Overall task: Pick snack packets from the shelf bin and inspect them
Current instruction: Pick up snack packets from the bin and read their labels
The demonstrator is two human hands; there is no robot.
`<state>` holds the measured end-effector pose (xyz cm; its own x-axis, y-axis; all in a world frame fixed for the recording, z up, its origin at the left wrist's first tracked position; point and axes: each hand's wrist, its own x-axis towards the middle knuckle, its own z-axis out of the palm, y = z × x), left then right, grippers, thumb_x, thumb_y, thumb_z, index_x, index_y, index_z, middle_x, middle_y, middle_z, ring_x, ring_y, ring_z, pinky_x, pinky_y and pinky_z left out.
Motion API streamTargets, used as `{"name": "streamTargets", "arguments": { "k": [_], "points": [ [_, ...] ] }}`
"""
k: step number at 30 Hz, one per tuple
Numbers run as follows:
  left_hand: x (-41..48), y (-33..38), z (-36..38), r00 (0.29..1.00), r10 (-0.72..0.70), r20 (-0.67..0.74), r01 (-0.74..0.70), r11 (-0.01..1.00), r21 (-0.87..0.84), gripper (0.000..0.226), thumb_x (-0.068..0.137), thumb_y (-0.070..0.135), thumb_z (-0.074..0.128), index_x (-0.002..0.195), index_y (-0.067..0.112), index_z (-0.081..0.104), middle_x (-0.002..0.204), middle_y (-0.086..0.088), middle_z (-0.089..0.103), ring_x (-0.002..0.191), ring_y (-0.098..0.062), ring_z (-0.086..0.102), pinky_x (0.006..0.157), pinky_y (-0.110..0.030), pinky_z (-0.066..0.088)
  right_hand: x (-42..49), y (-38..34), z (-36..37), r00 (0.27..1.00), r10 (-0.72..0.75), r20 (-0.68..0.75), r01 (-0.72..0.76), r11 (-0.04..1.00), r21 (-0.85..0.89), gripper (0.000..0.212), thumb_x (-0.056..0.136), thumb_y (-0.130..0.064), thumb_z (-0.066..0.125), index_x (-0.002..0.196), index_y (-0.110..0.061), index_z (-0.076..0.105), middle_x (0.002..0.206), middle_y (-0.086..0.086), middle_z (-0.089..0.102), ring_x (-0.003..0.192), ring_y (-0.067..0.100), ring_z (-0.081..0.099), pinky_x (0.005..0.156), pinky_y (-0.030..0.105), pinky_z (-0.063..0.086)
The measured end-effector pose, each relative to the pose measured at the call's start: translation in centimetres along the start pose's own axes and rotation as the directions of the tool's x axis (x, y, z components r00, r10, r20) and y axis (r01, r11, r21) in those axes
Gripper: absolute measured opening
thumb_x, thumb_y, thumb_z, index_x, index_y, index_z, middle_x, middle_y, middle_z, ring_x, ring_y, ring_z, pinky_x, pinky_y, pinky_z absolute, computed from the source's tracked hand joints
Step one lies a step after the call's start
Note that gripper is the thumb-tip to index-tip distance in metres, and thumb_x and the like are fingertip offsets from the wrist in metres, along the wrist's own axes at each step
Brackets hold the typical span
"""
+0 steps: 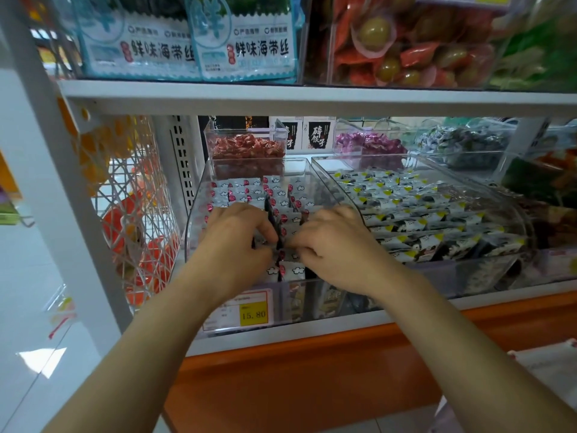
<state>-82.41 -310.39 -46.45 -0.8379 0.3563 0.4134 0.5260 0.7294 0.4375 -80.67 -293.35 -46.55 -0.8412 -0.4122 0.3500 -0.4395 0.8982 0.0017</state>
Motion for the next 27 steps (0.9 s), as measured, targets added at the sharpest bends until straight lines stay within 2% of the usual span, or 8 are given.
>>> {"name": "streamTargets", "arguments": {
  "k": [4,9,13,15,17,19,22,27],
  "points": [
    [0.0,-0.1,0.0,0.999,-0.032,-0.013,0.031,0.999,-0.036,0.037,0.079,0.000,0.054,0.072,0.037,0.048,0.118,0.000,0.053,0.122,-0.021,0.038,0.090,-0.022,0.024,0.2,0.3,-0.4,0.998,0.023,0.066,-0.028,0.997,0.076,0.035,0.094,-0.017,0.040,0.115,-0.028,0.066,0.103,-0.008,0.062,0.107,0.013,0.040,0.090,0.030,0.017],
    [0.1,-0.2,0.0,0.998,-0.059,-0.016,0.058,0.996,-0.072,0.035,0.081,-0.003,0.050,0.076,0.032,0.052,0.123,-0.003,0.053,0.125,-0.023,0.039,0.100,-0.031,0.032,0.8,0.9,-0.6,0.996,0.012,0.086,-0.021,0.995,0.102,0.039,0.093,-0.009,0.042,0.122,-0.027,0.062,0.116,-0.011,0.062,0.095,0.004,0.027,0.083,0.026,0.019],
    [0.2,-0.3,0.0,0.998,-0.065,-0.018,0.063,0.995,-0.082,0.035,0.081,-0.002,0.050,0.076,0.033,0.051,0.123,-0.002,0.052,0.125,-0.021,0.038,0.094,-0.025,0.029,1.2,1.2,-0.6,0.993,0.046,0.105,-0.058,0.992,0.114,0.041,0.092,-0.007,0.044,0.122,-0.028,0.062,0.103,-0.002,0.057,0.101,0.012,0.038,0.086,0.026,0.022],
    [0.3,-0.3,0.0,0.997,-0.069,-0.020,0.067,0.994,-0.088,0.034,0.082,-0.001,0.051,0.077,0.033,0.052,0.124,-0.001,0.052,0.125,-0.020,0.038,0.094,-0.025,0.029,1.5,1.3,-0.8,0.993,0.075,0.093,-0.086,0.990,0.111,0.038,0.092,-0.009,0.045,0.119,-0.029,0.063,0.089,-0.006,0.044,0.102,0.016,0.042,0.089,0.030,0.028],
    [0.3,-0.4,0.0,0.997,-0.074,-0.029,0.071,0.993,-0.092,0.031,0.082,0.000,0.051,0.079,0.030,0.055,0.125,0.000,0.051,0.125,-0.020,0.038,0.094,-0.025,0.028,1.8,1.5,-1.0,0.994,0.089,0.058,-0.096,0.988,0.121,0.034,0.091,-0.011,0.048,0.113,-0.029,0.066,0.081,-0.013,0.036,0.094,0.011,0.040,0.084,0.029,0.032],
    [0.2,-0.4,-0.1,0.996,-0.080,-0.034,0.077,0.993,-0.094,0.029,0.082,0.000,0.050,0.082,0.028,0.057,0.126,-0.001,0.051,0.125,-0.020,0.038,0.093,-0.024,0.028,2.3,1.8,-1.2,0.994,0.107,0.008,-0.107,0.982,0.158,0.031,0.089,-0.011,0.051,0.109,-0.028,0.068,0.083,-0.013,0.040,0.091,0.009,0.042,0.079,0.027,0.035],
    [0.3,-0.3,-0.1,0.996,-0.089,-0.024,0.086,0.991,-0.098,0.028,0.082,0.000,0.050,0.083,0.026,0.058,0.127,-0.002,0.051,0.125,-0.022,0.038,0.093,-0.025,0.029,3.1,2.3,-1.4,0.988,0.149,-0.049,-0.137,0.973,0.185,0.029,0.088,-0.010,0.055,0.108,-0.026,0.068,0.094,-0.003,0.052,0.098,0.014,0.048,0.081,0.029,0.041],
    [0.4,-0.3,-0.1,0.994,-0.108,-0.006,0.107,0.989,-0.106,0.027,0.082,0.001,0.050,0.082,0.027,0.059,0.128,-0.001,0.051,0.126,-0.022,0.037,0.095,-0.026,0.028,4.3,2.5,-0.7,0.996,0.093,0.000,-0.093,0.995,0.018,0.020,0.086,-0.028,0.064,0.105,-0.030,0.069,0.101,-0.002,0.064,0.101,0.013,0.040,0.079,0.029,0.028]
  ]
}}
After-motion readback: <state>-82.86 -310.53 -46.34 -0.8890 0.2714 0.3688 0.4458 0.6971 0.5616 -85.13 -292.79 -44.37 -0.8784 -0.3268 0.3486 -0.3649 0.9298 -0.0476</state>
